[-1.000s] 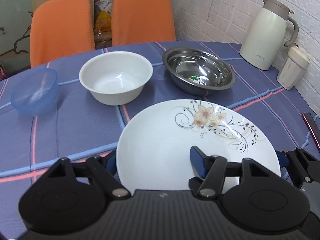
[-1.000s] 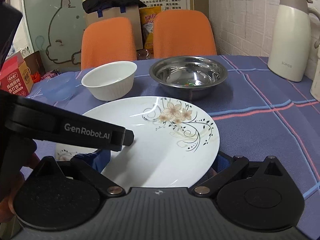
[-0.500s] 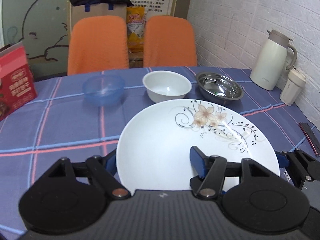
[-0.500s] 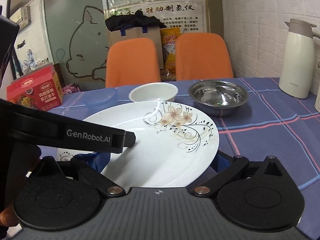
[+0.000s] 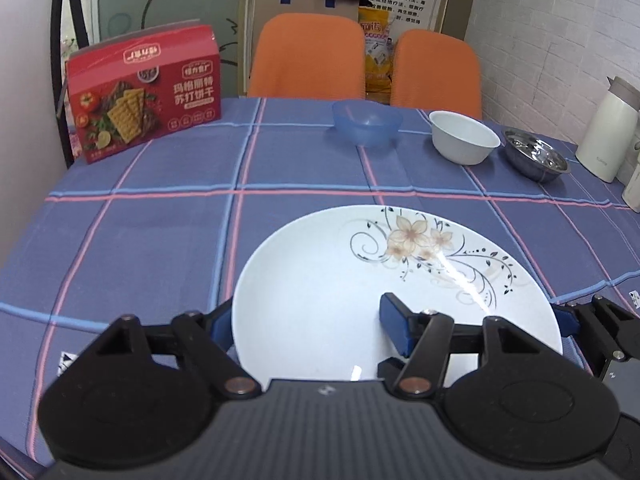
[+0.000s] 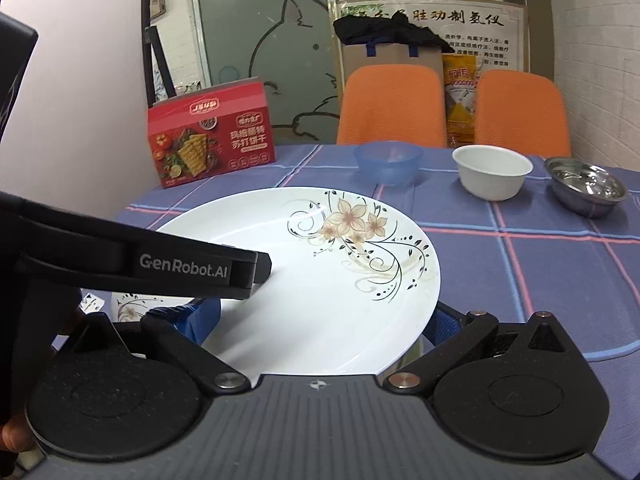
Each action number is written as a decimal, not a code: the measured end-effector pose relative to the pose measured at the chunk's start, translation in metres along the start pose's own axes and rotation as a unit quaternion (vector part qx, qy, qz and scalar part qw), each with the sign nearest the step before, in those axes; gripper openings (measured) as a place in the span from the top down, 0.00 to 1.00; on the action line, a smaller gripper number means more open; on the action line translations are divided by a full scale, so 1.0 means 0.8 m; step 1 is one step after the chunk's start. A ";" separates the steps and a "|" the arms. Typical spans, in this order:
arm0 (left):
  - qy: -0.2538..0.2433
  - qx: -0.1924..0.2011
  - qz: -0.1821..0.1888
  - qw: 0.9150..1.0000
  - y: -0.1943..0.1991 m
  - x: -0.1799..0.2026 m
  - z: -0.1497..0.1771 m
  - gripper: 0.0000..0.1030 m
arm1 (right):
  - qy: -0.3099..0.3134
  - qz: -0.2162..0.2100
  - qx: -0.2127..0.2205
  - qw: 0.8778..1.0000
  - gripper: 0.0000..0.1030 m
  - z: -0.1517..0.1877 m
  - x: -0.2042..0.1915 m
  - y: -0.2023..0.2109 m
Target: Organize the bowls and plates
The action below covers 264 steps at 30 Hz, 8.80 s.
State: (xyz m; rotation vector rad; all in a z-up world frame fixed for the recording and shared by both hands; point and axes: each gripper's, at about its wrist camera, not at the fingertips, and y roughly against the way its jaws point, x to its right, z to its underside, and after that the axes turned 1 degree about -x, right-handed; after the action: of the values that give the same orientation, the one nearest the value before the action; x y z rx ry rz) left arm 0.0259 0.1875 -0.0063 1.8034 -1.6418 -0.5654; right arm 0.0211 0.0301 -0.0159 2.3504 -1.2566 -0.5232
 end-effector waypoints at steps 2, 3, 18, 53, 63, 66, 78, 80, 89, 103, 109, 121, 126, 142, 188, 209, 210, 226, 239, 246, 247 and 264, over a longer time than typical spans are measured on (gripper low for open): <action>0.003 -0.002 0.010 1.000 -0.004 -0.003 0.004 0.39 | 0.001 -0.004 -0.010 1.000 0.11 0.005 -0.007 -0.004; 0.003 -0.004 0.013 1.000 -0.009 -0.003 0.005 0.39 | 0.002 -0.004 -0.014 1.000 0.11 0.008 -0.009 -0.005; 0.000 0.044 0.010 0.999 0.005 -0.013 -0.001 0.23 | -0.002 -0.003 -0.030 1.000 0.13 0.015 -0.012 0.002; -0.096 0.053 0.047 0.993 0.007 0.151 -0.022 0.01 | -0.199 0.053 -0.018 0.978 0.13 0.038 0.168 0.062; -0.143 0.028 0.055 0.988 -0.023 0.219 -0.045 0.01 | -0.280 0.051 0.022 0.958 0.13 0.066 0.242 0.091; -0.148 0.024 0.073 0.986 -0.037 0.239 -0.067 0.01 | -0.281 0.060 0.019 0.958 0.13 0.063 0.263 0.089; -0.155 0.024 0.146 0.977 -0.161 0.322 -0.237 0.01 | -0.211 0.127 0.027 0.969 0.13 -0.006 0.357 0.058; -0.158 0.013 0.155 0.975 -0.190 0.337 -0.259 0.01 | -0.193 0.132 0.019 0.972 0.13 -0.020 0.368 0.046; -0.182 -0.036 0.166 0.969 -0.308 0.380 -0.301 0.01 | -0.148 0.160 -0.022 0.976 0.13 -0.093 0.418 -0.037; -0.223 -0.085 0.160 0.958 -0.379 0.402 -0.282 0.33 | -0.145 0.147 -0.072 0.976 0.13 -0.101 0.453 -0.125; -0.225 -0.107 0.172 0.953 -0.386 0.402 -0.276 0.51 | -0.126 0.128 -0.070 0.981 0.13 -0.101 0.442 -0.129; -0.240 -0.147 0.186 0.941 -0.334 0.391 -0.249 0.53 | -0.129 0.086 -0.121 0.980 0.13 -0.104 0.409 -0.112; -0.232 -0.147 0.181 0.944 -0.280 0.372 -0.223 0.53 | -0.130 0.086 -0.113 0.981 0.12 -0.099 0.380 -0.075; -0.219 -0.153 0.161 0.950 -0.174 0.281 -0.112 0.53 | -0.145 0.044 -0.128 0.980 0.11 -0.023 0.257 0.006; -0.155 -0.018 0.107 0.982 -0.211 0.180 -0.293 0.09 | 0.086 0.076 -0.039 0.993 0.13 -0.161 0.301 -0.034; -0.187 -0.102 0.138 0.967 -0.356 0.209 -0.304 0.10 | 0.145 0.042 -0.136 0.979 0.13 -0.150 0.309 -0.185; -0.188 -0.103 0.139 0.967 -0.357 0.209 -0.304 0.11 | 0.138 0.040 -0.136 0.980 0.13 -0.150 0.308 -0.187; -0.159 -0.131 0.168 0.964 -0.336 0.192 -0.294 0.61 | 0.142 0.000 -0.094 0.985 0.15 -0.162 0.276 -0.183; -0.169 -0.111 0.195 0.960 -0.169 0.234 -0.211 0.60 | 0.146 0.021 -0.088 0.985 0.14 -0.158 0.247 -0.074; -0.188 -0.109 0.207 0.954 -0.099 0.254 -0.133 0.59 | 0.128 0.018 -0.088 0.988 0.13 -0.109 0.204 0.026; -0.192 -0.111 0.208 0.953 -0.096 0.256 -0.122 0.59 | 0.124 0.015 -0.087 0.988 0.13 -0.101 0.199 0.036; -0.200 -0.115 0.195 0.953 -0.104 0.249 -0.069 0.29 | 0.123 0.034 -0.112 0.985 0.14 -0.025 0.173 0.060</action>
State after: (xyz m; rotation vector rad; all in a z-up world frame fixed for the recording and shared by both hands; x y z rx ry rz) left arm 0.1495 0.0022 -0.0055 1.2015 -2.0363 -0.9361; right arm 0.0703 -0.1071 0.0088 2.1033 -1.0983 -0.3217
